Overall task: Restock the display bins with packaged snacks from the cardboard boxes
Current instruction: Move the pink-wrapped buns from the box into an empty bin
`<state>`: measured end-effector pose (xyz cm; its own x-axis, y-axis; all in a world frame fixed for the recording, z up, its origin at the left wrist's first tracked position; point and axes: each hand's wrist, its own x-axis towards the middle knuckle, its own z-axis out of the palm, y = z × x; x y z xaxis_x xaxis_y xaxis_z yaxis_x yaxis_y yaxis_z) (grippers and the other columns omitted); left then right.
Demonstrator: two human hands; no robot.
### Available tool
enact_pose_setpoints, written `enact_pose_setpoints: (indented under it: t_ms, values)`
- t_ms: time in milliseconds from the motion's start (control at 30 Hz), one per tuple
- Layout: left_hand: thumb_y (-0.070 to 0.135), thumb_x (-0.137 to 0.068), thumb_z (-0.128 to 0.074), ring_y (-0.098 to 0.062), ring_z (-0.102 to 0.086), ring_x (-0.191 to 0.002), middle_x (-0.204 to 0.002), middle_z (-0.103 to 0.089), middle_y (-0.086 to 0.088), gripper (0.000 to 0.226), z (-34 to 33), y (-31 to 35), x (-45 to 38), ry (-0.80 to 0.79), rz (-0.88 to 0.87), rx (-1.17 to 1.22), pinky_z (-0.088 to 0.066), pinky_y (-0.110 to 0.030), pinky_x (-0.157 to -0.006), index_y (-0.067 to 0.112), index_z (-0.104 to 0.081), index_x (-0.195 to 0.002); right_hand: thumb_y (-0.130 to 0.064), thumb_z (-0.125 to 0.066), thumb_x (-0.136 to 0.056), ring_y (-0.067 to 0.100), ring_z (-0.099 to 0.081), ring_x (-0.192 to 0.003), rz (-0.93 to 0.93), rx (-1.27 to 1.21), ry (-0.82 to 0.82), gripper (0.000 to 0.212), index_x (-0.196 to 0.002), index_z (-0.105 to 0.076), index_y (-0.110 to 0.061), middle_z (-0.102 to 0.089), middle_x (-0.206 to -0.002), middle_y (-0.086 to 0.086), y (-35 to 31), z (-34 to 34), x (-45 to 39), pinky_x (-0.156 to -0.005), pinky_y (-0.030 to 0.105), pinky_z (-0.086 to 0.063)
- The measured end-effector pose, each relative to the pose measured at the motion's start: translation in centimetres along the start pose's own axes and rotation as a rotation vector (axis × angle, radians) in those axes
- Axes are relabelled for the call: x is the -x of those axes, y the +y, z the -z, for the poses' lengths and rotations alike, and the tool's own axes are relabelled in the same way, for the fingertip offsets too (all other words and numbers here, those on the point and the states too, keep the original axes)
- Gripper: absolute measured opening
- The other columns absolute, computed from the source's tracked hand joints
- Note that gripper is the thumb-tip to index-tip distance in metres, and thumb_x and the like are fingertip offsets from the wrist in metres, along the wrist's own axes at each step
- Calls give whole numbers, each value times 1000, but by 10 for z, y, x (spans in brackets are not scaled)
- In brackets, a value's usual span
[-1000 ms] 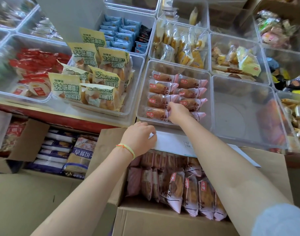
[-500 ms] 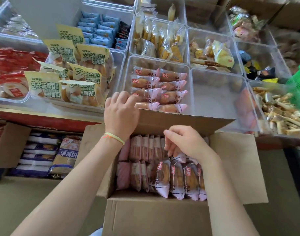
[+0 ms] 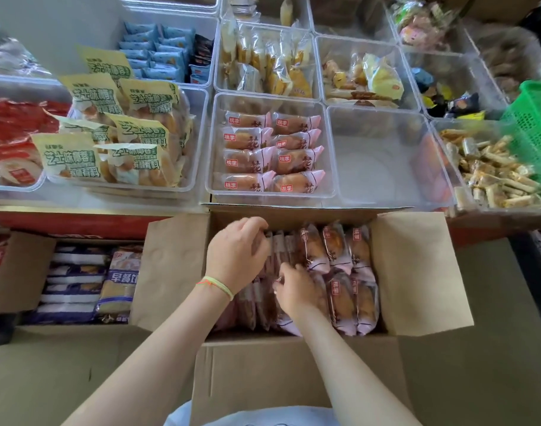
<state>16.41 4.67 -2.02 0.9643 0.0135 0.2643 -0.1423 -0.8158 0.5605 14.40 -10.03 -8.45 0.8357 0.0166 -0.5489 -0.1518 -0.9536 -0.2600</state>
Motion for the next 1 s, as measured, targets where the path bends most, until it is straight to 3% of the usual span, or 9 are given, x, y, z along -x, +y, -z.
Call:
enact_pose_setpoints:
  t_ms: [67, 167, 267, 367, 467, 567, 667, 800, 1000]
  values:
    - [39, -80, -46, -24, -64, -91, -92, -67, 1, 35, -4, -3, 4, -333, 153, 18, -51, -33, -73, 19, -68, -100, -21, -59, -94, 22, -52, -105, -15, -201, -59, 5, -96, -63, -20, -50, -115, 4, 6, 8, -2, -75, 28, -31]
    - [57, -76, -68, -19, -51, -125, -132, -54, -2, 70, -8, -15, 7, -795, 389, 176, -40, -28, -99, 23, -54, -136, -18, -67, -92, 18, -60, -95, 68, -418, -169, 17, -78, -61, -26, -65, -102, -1, 17, 34, 1, -83, 32, -48]
    - [59, -69, -80, -11, -50, -125, -139, -52, 4, 89, -4, -19, 7, -892, 452, 335, -39, -24, -102, 26, -45, -143, -14, -71, -90, 18, -65, -92, 222, -592, -229, 11, -82, -67, -21, -71, -96, 4, 24, 79, 12, -88, 36, -51]
    - [64, -55, -83, -8, -62, -96, -105, -67, 12, 68, 15, -9, -7, -904, 392, 463, -46, -19, -82, 34, -62, -112, -6, -68, -91, 21, -65, -78, 358, -853, -220, 7, -87, -68, -11, -73, -91, 13, 19, 128, 28, -71, 28, -54]
    - [63, -52, -81, -6, -47, -65, -71, -53, 16, 64, 42, 11, -33, -855, 255, 591, -38, -24, -61, 17, -64, -93, -22, -71, -91, 27, -66, -85, 436, -964, -102, 9, -97, -72, -15, -73, -97, 17, 4, 166, 34, -77, 33, -54]
    - [52, -57, -86, -10, -56, -70, -80, -61, 5, 65, 64, 17, -58, -702, 220, 717, -53, -37, -70, 14, -64, -105, -53, -73, -80, 17, -70, -94, 449, -981, -24, 39, -109, -69, -27, -75, -103, 1, -10, 197, 31, -83, 31, -54]
    - [42, -59, -87, -12, -61, -80, -91, -66, 5, 51, 79, 7, -76, -471, 236, 819, -55, -38, -80, 29, -67, -104, -82, -70, -57, 7, -69, -97, 450, -812, -13, 71, -108, -67, -33, -74, -102, -9, -17, 220, 20, -87, 24, -54]
    - [39, -57, -86, -16, -60, -85, -99, -66, -1, 59, 83, -9, -90, -189, 350, 961, -53, -33, -75, 19, -64, -108, -61, -81, -68, 25, -72, -94, 432, -781, 11, 60, -114, -65, -27, -72, -108, 10, -28, 232, -1, -80, 47, -61]
    - [40, -65, -88, -20, -64, -111, -119, -66, -7, 66, 65, -31, -118, -55, 429, 923, -50, -41, -101, 18, -58, -119, -49, -88, -67, 21, -68, -101, 408, -831, 127, 64, -118, -58, -25, -68, -110, 5, -63, 235, -49, -78, 46, -61]
